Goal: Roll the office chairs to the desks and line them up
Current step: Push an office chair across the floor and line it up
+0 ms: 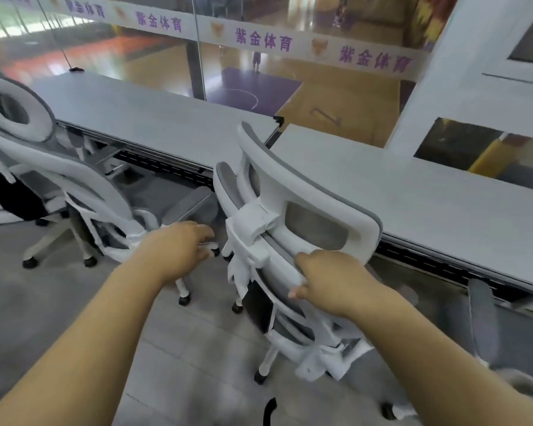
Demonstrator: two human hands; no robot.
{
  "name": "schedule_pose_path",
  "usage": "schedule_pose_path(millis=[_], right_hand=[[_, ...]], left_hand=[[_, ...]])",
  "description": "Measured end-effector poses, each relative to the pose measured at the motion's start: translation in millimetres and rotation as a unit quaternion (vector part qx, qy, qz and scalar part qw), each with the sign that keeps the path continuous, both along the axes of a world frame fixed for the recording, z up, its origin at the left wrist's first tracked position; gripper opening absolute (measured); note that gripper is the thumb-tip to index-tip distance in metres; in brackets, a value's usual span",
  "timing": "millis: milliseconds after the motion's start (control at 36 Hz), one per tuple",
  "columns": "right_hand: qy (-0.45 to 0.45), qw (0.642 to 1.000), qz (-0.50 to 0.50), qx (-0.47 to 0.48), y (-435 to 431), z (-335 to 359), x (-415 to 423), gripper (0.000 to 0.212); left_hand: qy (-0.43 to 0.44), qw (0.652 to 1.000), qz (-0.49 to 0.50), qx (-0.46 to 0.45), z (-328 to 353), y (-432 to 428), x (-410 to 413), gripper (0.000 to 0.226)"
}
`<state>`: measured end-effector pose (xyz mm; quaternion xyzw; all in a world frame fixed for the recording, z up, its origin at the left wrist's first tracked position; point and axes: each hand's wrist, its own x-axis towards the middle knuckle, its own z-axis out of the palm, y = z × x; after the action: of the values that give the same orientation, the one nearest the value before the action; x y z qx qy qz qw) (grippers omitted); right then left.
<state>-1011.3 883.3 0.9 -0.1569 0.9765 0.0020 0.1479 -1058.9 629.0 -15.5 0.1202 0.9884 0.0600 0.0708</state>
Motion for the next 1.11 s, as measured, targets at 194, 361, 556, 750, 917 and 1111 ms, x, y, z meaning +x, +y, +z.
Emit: schedule_pose_path(millis=[194,361,556,750,917,1111], right_hand=[[0.049,0.989,-0.129,-0.045,-9,-17,14,0.034],[0.062,0.975,-0.204,-0.066,-6,-22,27,0.034],[0.078,0.958,-0.258,-0.099,14,-27,44,0.040],[0.104,0.937,-0.309,-0.123,42,-33,61,0.038],[0.127,0.921,-0.332,-0.159,71,-39,75,0.037],[0.120,0.940,-0.293,-0.130,97,-34,85,0.037]], left_hand=[[0.077,0.989,-0.088,0.088,-24,-17,-48,0.046],[0.139,0.968,-0.155,0.138,-36,-13,-73,0.053],[0.156,0.947,-0.248,0.136,-39,8,-78,0.050],[0.155,0.944,-0.244,0.158,-48,23,-61,0.043],[0.150,0.945,-0.250,0.146,-48,41,-38,0.042],[0.157,0.951,-0.228,0.136,-40,57,-7,0.038]])
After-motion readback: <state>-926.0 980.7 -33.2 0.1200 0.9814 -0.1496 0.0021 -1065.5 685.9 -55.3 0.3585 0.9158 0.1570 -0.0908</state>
